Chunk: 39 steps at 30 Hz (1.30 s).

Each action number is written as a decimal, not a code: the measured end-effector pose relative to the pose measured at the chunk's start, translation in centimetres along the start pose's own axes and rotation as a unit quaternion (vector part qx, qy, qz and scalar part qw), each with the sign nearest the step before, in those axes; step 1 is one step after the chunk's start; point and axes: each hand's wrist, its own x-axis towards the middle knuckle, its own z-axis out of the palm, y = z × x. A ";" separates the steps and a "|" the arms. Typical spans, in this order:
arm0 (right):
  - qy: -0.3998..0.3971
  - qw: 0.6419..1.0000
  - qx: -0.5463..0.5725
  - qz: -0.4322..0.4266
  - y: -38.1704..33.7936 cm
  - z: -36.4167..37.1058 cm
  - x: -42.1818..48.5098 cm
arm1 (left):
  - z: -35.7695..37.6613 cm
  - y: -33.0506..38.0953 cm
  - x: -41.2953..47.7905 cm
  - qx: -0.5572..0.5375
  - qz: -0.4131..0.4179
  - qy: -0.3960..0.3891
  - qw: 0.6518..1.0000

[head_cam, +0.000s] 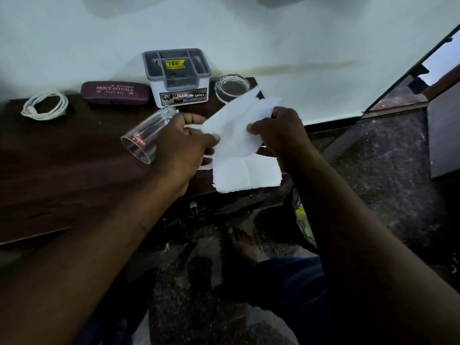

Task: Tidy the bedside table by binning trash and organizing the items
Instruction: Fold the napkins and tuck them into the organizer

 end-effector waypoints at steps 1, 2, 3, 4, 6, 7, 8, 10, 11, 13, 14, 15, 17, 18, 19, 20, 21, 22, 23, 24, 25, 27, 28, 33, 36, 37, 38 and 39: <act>0.014 0.999 -0.037 -0.010 0.2 -0.3 0.2 | 0.0 -0.3 0.1 0.013 -0.037 -0.007 0.999; 0.031 0.996 -0.085 -0.020 0.3 -0.6 0.5 | 0.0 -0.6 0.2 0.026 -0.069 -0.022 0.997; 0.049 0.989 -0.138 -0.032 0.5 -0.8 0.8 | 0.0 -0.9 0.2 0.037 -0.096 -0.042 0.994; 0.061 0.980 -0.184 -0.044 0.7 -1.1 1.0 | 0.0 -1.2 0.1 0.047 -0.118 -0.061 0.990; 0.069 0.969 -0.229 -0.060 1.0 -1.5 1.3 | 0.2 -1.6 -0.1 0.066 -0.150 -0.100 0.981; 0.069 0.966 -0.241 -0.064 1.2 -1.6 1.4 | 0.4 -1.7 -0.3 0.076 -0.158 -0.117 0.978; 0.066 0.963 -0.253 -0.068 1.4 -1.6 1.5 | 0.6 -1.8 -0.5 0.087 -0.162 -0.130 0.974; 0.054 0.957 -0.277 -0.074 1.8 -1.5 1.6 | 0.9 -1.9 -0.8 0.109 -0.162 -0.138 0.971; 0.050 0.954 -0.286 -0.075 2.1 -1.5 1.8 | 1.0 -1.9 -0.9 0.119 -0.160 -0.136 0.970; 0.046 0.945 -0.316 -0.077 2.7 -1.5 1.9 | 1.1 -2.0 -0.9 0.137 -0.151 -0.130 0.970; 0.043 0.939 -0.332 -0.078 2.9 -1.4 1.9 | 1.1 -2.1 -0.8 0.146 -0.147 -0.128 0.970; 0.039 0.935 -0.343 -0.077 3.1 -1.4 1.9 | 1.2 -2.2 -0.7 0.154 -0.145 -0.126 0.969; 0.030 0.935 -0.347 -0.071 3.3 -1.3 1.8 | 1.2 -2.3 -0.5 0.171 -0.147 -0.127 0.966; 0.027 0.934 -0.349 -0.067 3.4 -1.3 1.8 | 1.2 -2.4 -0.5 0.182 -0.145 -0.129 0.964; 0.027 0.933 -0.354 -0.064 3.4 -1.3 1.7 | 1.2 -2.4 -0.4 0.195 -0.139 -0.130 0.962; 0.027 0.931 -0.358 -0.063 3.4 -1.3 1.7 | 1.2 -2.5 -0.4 0.207 -0.132 -0.131 0.961; 0.026 0.931 -0.359 -0.061 3.4 -1.3 1.7 | 1.2 -2.5 -0.5 0.216 -0.127 -0.132 0.959; 0.025 0.931 -0.359 -0.059 3.4 -1.3 1.7 | 1.2 -2.5 -0.5 0.221 -0.125 -0.133 0.958; 0.023 0.931 -0.361 -0.055 3.4 -1.3 1.7 | 1.1 -2.5 -0.5 0.227 -0.122 -0.133 0.957; 0.019 0.930 -0.362 -0.051 3.4 -1.3 1.7 | 1.1 -2.5 -0.5 0.234 -0.118 -0.132 0.956; 0.016 0.931 -0.362 -0.046 3.4 -1.3 1.6 | 1.0 -2.6 -0.4 0.243 -0.113 -0.130 0.955; 0.009 0.929 -0.367 -0.036 3.4 -1.3 1.6 | 0.8 -2.7 -0.2 0.260 -0.106 -0.128 0.951; 0.004 0.927 -0.374 -0.034 3.3 -1.2 1.4 | 0.7 -2.7 -0.2 0.271 -0.101 -0.128 0.949; 0.026 0.906 -0.417 -0.064 2.5 -1.4 1.0 | 0.2 -2.1 -0.2 0.497 0.040 -0.058 0.865; 0.066 0.893 -0.435 -0.095 1.9 -1.6 1.0 | -0.7 -1.6 0.0 0.576 0.153 0.018 0.803; 0.073 0.891 -0.434 -0.109 1.8 -1.6 1.0 | -1.0 -1.7 0.2 0.598 0.186 0.029 0.779; 0.076 0.890 -0.433 -0.122 1.7 -1.5 1.0 | -1.2 -1.9 0.3 0.618 0.209 0.027 0.758; 0.076 0.889 -0.433 -0.129 1.7 -1.5 1.0 | -1.4 -2.2 0.3 0.632 0.219 0.015 0.743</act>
